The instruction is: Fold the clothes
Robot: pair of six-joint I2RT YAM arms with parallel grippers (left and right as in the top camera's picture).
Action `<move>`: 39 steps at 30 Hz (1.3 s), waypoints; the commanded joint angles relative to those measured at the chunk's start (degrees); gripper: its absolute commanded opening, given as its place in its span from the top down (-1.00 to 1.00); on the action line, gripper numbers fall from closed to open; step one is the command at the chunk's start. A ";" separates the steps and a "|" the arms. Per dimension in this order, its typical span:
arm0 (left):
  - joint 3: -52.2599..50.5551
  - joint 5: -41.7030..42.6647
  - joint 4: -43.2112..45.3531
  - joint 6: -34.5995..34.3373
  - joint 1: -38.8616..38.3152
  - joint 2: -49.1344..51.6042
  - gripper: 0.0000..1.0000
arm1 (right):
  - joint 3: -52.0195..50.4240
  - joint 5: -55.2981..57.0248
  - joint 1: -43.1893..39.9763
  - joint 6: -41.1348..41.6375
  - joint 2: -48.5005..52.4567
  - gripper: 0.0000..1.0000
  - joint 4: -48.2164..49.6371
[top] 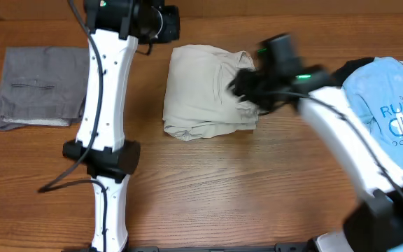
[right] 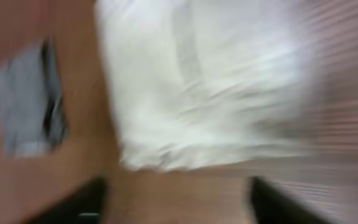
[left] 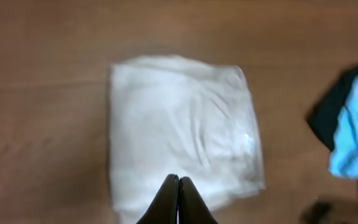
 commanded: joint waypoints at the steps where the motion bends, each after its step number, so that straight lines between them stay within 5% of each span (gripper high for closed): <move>1: -2.38 1.01 -3.06 -0.59 -3.48 3.10 0.92 | 0.35 9.53 -6.38 -0.68 -1.31 -1.00 -2.95; 13: -25.16 -0.07 -2.86 -1.51 -11.50 3.45 0.92 | 0.17 10.05 -20.35 -0.66 -1.03 -1.00 -5.42; 21: -45.86 -0.26 6.29 -1.49 -12.28 3.45 0.92 | 0.17 10.03 -20.65 -0.66 -1.03 -1.00 -5.42; 30: -57.16 -0.87 19.23 -2.12 -9.51 3.45 0.92 | 0.17 10.05 -20.65 -0.66 -1.03 -1.00 -5.42; 39: -59.78 -18.97 19.32 -4.09 -5.55 3.45 0.92 | 0.17 10.05 -20.65 -0.66 -1.03 -1.00 -5.42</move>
